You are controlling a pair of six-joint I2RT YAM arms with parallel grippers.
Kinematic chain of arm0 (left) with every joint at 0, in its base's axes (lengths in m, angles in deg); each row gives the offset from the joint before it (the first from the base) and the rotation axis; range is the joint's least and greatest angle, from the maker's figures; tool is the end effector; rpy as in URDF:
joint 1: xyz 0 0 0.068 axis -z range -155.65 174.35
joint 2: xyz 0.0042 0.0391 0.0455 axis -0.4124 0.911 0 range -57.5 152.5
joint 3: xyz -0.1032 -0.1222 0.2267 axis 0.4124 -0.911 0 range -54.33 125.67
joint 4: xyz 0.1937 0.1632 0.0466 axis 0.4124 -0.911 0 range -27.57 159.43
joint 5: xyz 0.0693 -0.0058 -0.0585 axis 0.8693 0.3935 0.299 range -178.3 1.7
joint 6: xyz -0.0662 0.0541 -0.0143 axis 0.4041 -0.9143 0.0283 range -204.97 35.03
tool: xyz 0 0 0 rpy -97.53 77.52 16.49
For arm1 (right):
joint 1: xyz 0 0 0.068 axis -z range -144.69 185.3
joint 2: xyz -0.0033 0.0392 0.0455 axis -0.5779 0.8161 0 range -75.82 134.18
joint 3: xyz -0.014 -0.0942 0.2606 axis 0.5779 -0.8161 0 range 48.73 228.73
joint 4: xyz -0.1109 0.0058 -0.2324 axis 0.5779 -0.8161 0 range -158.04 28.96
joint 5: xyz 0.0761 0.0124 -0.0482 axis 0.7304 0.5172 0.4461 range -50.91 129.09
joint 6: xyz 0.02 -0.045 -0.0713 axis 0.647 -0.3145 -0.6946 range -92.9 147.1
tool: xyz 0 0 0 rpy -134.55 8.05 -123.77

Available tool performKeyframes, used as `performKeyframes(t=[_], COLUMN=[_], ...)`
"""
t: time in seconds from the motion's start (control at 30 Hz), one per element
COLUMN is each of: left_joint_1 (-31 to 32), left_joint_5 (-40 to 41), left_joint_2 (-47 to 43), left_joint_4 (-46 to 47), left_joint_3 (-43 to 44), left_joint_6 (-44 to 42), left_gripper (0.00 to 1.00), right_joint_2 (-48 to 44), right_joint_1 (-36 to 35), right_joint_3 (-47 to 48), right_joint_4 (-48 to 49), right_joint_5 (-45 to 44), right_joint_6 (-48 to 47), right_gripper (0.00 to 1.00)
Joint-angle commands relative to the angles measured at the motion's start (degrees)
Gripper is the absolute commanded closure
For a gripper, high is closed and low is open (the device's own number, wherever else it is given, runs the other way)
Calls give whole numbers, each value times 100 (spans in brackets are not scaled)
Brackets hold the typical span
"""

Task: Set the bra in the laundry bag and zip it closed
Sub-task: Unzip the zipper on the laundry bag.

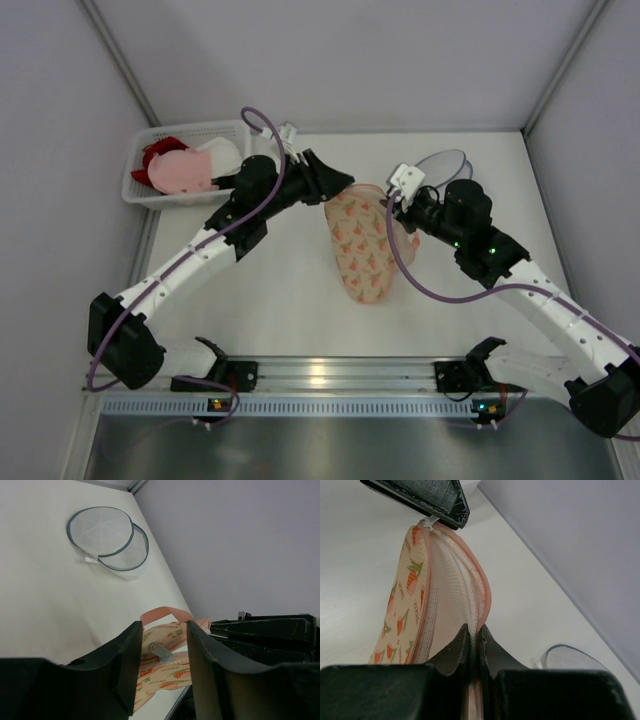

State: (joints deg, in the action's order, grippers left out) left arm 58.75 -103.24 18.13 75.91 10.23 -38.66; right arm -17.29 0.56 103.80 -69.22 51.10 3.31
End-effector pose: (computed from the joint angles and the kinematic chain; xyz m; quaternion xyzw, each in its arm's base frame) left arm 0.2766 -0.2132 0.3746 0.0121 0.7338 -0.5082 0.4506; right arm 0.2124 0.1668 0.3581 -0.4345 0.6401 0.1407 0.6177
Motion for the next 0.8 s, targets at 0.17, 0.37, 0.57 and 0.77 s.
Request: performKeyframes(t=[0.17, 0.37, 0.57, 0.77], left_joint_1=[50, 50, 59, 85], left_joint_5=[149, 175, 342, 316], left_joint_2=[-225, -321, -365, -225], left_joint_4=[538, 538, 547, 556], left_joint_3=[-57, -101, -189, -206], left_joint_6=[151, 282, 309, 230], left_gripper=[65, 67, 69, 69], right_joint_2=[-7, 45, 89, 63], right_joint_1=[-77, -68, -77, -68], right_joint_3=[57, 65, 74, 83], right_joint_4=[335, 335, 335, 318], right_joint_5=[-41, -94, -94, -111], right_joint_6=[59, 50, 50, 50], right_gripper=[100, 100, 100, 100])
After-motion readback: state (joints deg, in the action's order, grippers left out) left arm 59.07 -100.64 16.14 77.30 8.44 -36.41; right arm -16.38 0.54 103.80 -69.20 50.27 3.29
